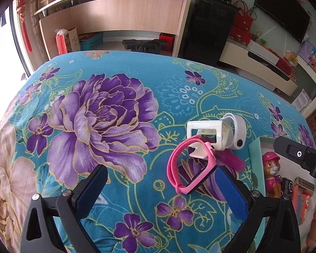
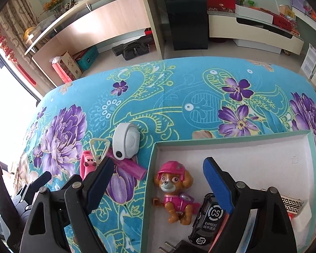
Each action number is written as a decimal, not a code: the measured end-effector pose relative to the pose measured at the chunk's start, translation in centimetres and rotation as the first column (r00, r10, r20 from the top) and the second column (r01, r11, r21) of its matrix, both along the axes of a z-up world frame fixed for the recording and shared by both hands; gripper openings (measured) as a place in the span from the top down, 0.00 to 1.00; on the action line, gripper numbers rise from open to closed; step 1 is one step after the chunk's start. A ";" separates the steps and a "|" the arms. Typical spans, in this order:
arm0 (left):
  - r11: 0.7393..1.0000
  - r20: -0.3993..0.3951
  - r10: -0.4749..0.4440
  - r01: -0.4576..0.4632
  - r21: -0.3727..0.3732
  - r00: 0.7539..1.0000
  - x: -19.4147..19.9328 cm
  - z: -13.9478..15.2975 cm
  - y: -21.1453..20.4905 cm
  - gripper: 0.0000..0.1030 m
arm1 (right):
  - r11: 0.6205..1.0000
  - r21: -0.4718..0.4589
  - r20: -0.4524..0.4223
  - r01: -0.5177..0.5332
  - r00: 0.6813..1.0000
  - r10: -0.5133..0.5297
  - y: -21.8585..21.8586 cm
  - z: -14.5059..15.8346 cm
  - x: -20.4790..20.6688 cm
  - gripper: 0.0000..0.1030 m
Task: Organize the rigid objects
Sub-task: 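Grasp the pink watch band with the left tool while the right tool grasps the white round device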
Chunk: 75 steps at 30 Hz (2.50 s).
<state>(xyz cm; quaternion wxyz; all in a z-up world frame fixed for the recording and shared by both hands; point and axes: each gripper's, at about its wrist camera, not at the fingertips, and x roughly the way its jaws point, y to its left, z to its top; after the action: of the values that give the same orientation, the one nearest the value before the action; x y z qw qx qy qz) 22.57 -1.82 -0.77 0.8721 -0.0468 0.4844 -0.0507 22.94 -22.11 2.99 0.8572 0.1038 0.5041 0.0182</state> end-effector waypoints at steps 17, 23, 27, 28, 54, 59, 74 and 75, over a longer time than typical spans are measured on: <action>0.999 -0.007 -0.045 0.045 0.010 0.999 1.5 -2.5 -2.2 0.12 | 1.000 -0.012 -0.049 -0.023 0.999 0.022 -0.1 -1.0 0.6 0.15; 0.996 0.018 -0.084 0.084 -0.007 0.996 1.3 -2.0 -2.7 0.25 | 0.998 -0.028 -0.072 -0.054 0.996 0.052 0.2 -1.0 1.1 0.15; 0.996 0.013 -0.086 0.087 -0.016 0.996 1.4 -2.1 -2.6 0.39 | 0.995 -0.047 -0.085 -0.094 0.992 0.090 1.0 -0.6 1.8 0.15; 0.996 0.013 -0.087 0.087 -0.026 0.996 1.4 -2.2 -2.5 0.39 | 0.994 -0.046 -0.088 -0.103 0.991 0.099 1.2 -0.5 2.1 0.15; 0.987 0.020 0.046 -0.042 -0.152 0.999 1.3 -1.4 2.3 0.46 | 0.980 -0.084 -0.181 -0.178 0.970 0.161 5.7 -2.8 8.5 0.41; 0.985 0.007 0.067 -0.065 -0.159 0.998 1.5 -1.8 2.9 0.46 | 0.981 -0.088 -0.207 -0.173 0.966 0.151 6.1 -4.3 9.3 0.46; 0.986 0.022 0.070 -0.066 -0.151 0.997 1.3 -1.3 2.5 0.46 | 0.985 -0.017 -0.162 -0.173 0.972 0.168 5.2 -3.1 8.5 0.82; 0.987 0.026 0.070 -0.065 -0.150 0.997 1.2 -1.1 2.5 0.46 | 0.984 -0.014 -0.157 -0.177 0.972 0.172 5.1 -2.8 8.3 0.82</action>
<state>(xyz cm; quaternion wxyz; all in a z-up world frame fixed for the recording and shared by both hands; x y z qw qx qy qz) 23.81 0.65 -1.89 0.8749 -0.1273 0.4637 -0.0579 31.22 -16.97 0.21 0.8118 0.0482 0.5767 0.0782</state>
